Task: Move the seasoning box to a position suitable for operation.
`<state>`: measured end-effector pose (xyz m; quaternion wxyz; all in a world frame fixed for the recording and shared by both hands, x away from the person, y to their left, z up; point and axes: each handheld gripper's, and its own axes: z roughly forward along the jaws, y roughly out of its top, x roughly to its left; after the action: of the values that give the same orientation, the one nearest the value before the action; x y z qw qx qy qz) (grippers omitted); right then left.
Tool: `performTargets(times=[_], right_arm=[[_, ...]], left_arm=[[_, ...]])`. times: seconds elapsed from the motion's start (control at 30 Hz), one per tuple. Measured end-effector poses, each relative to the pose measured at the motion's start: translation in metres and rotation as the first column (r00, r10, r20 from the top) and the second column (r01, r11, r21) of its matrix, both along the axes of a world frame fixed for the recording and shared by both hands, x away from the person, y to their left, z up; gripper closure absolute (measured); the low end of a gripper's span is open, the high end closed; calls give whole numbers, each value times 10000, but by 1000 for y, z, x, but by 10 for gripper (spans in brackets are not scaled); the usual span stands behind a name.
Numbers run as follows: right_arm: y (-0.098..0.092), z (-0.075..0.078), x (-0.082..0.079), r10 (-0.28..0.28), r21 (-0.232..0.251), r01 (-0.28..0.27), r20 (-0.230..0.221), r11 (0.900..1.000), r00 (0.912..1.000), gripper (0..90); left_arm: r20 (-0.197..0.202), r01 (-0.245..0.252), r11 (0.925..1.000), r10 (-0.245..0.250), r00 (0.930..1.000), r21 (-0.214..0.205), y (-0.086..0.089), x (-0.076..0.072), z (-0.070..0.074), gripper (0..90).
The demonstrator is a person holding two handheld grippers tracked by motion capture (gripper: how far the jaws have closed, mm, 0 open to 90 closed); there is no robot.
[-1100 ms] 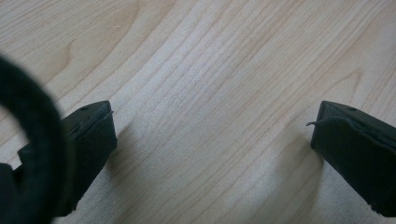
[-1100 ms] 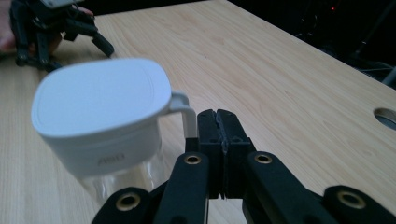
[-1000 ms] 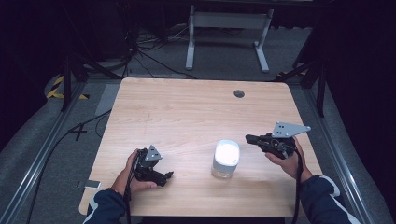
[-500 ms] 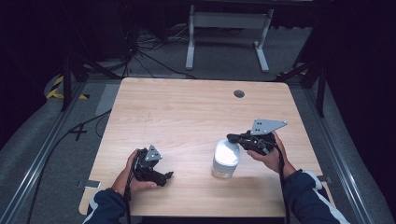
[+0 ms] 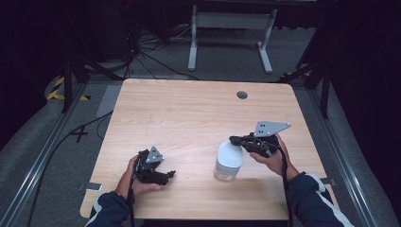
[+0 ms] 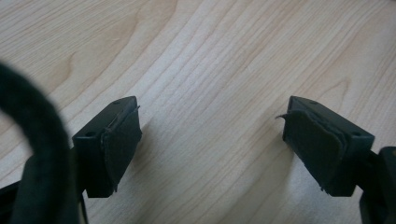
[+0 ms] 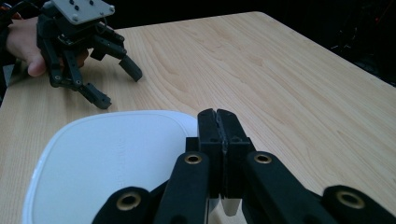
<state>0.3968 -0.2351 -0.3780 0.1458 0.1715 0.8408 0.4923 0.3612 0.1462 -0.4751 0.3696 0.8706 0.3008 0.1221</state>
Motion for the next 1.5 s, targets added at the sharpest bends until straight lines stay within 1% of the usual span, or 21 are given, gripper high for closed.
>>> performTargets(times=[0.03, 0.13, 0.2, 0.3, 0.4, 0.43, 0.47, 0.53, 0.57, 0.77, 0.8, 0.87, 0.97, 1.1, 1.13, 1.17, 1.27, 1.3, 1.33, 1.47, 1.5], right_arm=[[0, 0, 0, -28, 32, 28, -8, 10000, 10000, 900], [0, -1, 1, -151, -26, 151, 31, 9999, 9999, 900], [0, -1, 1, -142, 38, 142, 14, 9999, 9999, 900], [0, -1, 2, -120, 23, 120, 25, 9999, 9999, 900], [0, -2, 2, -135, 101, 135, -62, 9999, 9999, 900], [-1, -2, 2, -132, 82, 133, -60, 9999, 9999, 900], [-1, -2, 2, -143, 72, 143, -46, 9999, 9999, 900], [-1, -2, 2, -152, 117, 153, -97, 9998, 9998, 900], [-1, -2, 2, -149, 121, 150, -91, 9998, 9998, 900], [-2, -2, 2, -143, 182, 146, -148, 9997, 9998, 900], [-2, -3, 2, -136, 221, 139, -163, 9997, 9998, 900], [-2, -3, 2, -127, 192, 130, -120, 9997, 9998, 900], [-2, -3, 2, -115, 235, 119, -151, 9997, 9998, 900], [-2, -3, 2, -120, 185, 121, -104, 9998, 9999, 900], [-2, -3, 2, -120, 196, 122, -113, 9997, 9999, 900], [-1, -3, 3, -100, 224, 103, -109, 9997, 9999, 900], [-1, -3, 2, -102, 215, 105, -138, 9997, 9999, 900], [-1, -3, 2, -83, 191, 86, -130, 9998, 9999, 900], [-1, -4, 2, -83, 199, 85, -143, 9998, 9999, 900], [-1, -4, 2, -104, 173, 106, -126, 9998, 9999, 900], [-1, -4, 2, -98, 152, 100, -135, 9998, 9999, 900]], left_arm=[[123, 180, 9998, -180, 9998, 1, -1, -1, 2, 325], [413, 380, 9991, -371, 9985, -204, -7, -3, 8, 432], [515, 441, 9976, -414, 9978, -530, -11, -4, 15, 523], [844, 886, 9923, -812, 9931, -870, -21, -5, 27, 663], [1148, 1324, 9863, -1209, 9860, -985, -36, -7, 40, 775], [1324, 1497, 9831, -1353, 9819, -1057, -41, -7, 44, 805], [1377, 1656, 9797, -1496, 9791, -1132, -46, -8, 47, 832], [1585, 2283, 9639, -2062, 9656, -1369, -56, -9, 55, 888], [1688, 2485, 9579, -2237, 9599, -1436, -62, -10, 58, 893], [2238, 3354, 9330, -3019, 9267, -1302, -90, -12, 74, 897], [2235, 3421, 9305, -3085, 9246, -1307, -93, -12, 76, 897], [2295, 3483, 9286, -3140, 9213, -1277, -96, -12, 78, 897], [2355, 3515, 9269, -3152, 9193, -1316, -100, -11, 79, 898], [2291, 3524, 9261, -3169, 9204, -1346, -106, -9, 83, 898], [2302, 3555, 9240, -3186, 9195, -1411, -107, -8, 84, 898], [2258, 3522, 9245, -3156, 9217, -1455, -107, -8, 84, 898], [2306, 3580, 9223, -3202, 9188, -1458, -109, -7, 85, 898], [2263, 3557, 9222, -3179, 9207, -1518, -109, -7, 85, 898], [2260, 3551, 9237, -3187, 9205, -1438, -110, -7, 85, 898], [2188, 3671, 9215, -3351, 9164, -1264, -109, -11, 85, 897], [2169, 3668, 9204, -3337, 9174, -1353, -109, -11, 85, 897]])
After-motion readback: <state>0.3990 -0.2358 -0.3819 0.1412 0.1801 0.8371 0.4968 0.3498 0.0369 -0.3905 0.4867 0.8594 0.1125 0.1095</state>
